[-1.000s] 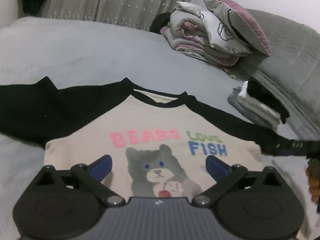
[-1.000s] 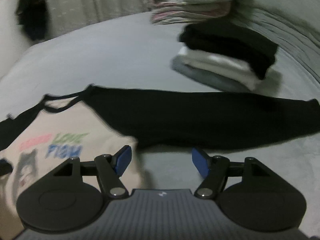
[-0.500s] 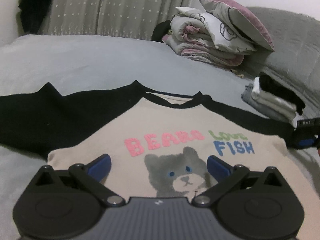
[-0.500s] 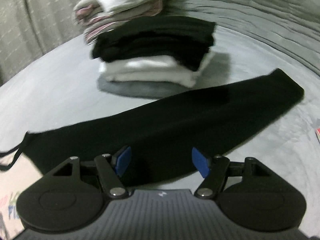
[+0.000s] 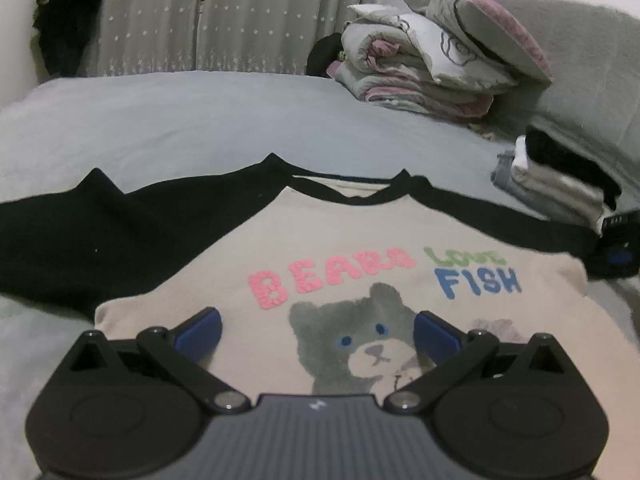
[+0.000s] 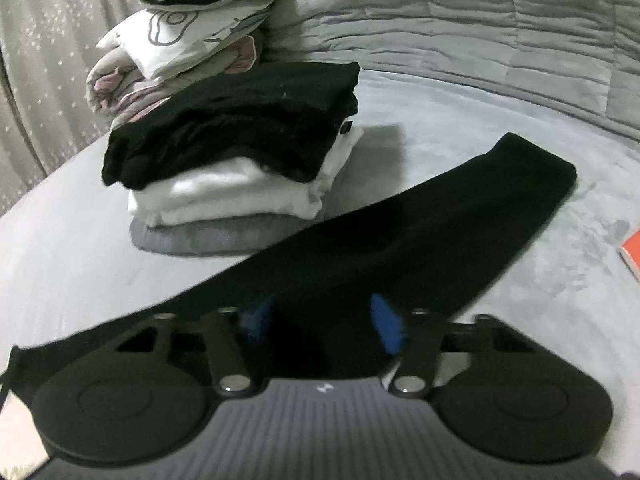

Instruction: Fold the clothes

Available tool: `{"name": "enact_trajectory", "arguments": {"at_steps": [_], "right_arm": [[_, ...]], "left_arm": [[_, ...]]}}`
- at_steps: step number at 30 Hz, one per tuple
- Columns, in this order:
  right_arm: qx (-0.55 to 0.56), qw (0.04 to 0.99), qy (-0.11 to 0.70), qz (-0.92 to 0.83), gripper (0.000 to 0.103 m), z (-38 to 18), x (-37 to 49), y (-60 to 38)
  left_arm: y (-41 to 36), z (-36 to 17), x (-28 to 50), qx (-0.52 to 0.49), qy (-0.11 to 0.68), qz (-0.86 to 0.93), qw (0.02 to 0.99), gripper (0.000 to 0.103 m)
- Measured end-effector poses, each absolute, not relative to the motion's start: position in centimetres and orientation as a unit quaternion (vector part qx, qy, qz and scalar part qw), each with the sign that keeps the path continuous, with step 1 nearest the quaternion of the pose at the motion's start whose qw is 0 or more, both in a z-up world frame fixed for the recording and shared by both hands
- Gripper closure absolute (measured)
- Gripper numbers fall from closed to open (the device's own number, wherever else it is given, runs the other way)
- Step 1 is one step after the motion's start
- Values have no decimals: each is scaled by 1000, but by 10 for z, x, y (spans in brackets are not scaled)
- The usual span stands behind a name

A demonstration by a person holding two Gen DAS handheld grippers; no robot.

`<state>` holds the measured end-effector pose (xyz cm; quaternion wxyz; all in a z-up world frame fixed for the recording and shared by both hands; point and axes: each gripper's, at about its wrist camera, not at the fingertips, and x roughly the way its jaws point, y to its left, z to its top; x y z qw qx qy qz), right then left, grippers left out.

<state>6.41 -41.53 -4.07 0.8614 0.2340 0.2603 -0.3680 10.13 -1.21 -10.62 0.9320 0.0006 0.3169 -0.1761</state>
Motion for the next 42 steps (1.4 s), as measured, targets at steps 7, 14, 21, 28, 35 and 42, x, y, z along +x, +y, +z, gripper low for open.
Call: {"name": "enact_trajectory", "arguments": {"at_steps": [7, 14, 21, 28, 35, 42], "right_arm": [[224, 870, 262, -353, 97, -34, 71, -414], [212, 898, 223, -316, 102, 2, 65, -394], [214, 921, 194, -260, 102, 29, 71, -356], [191, 943, 176, -209, 102, 50, 80, -314], [169, 960, 170, -148, 102, 60, 88, -269], [142, 969, 180, -96, 102, 52, 103, -228]], "left_arm": [[-7, -98, 105, -21, 329, -172, 928, 0], [10, -84, 117, -92, 368, -162, 911, 0], [18, -70, 116, -110, 379, -173, 902, 1], [26, -64, 115, -128, 386, -177, 896, 1], [33, -64, 112, -134, 390, -172, 894, 1], [41, -63, 110, -133, 391, -170, 895, 1]]}}
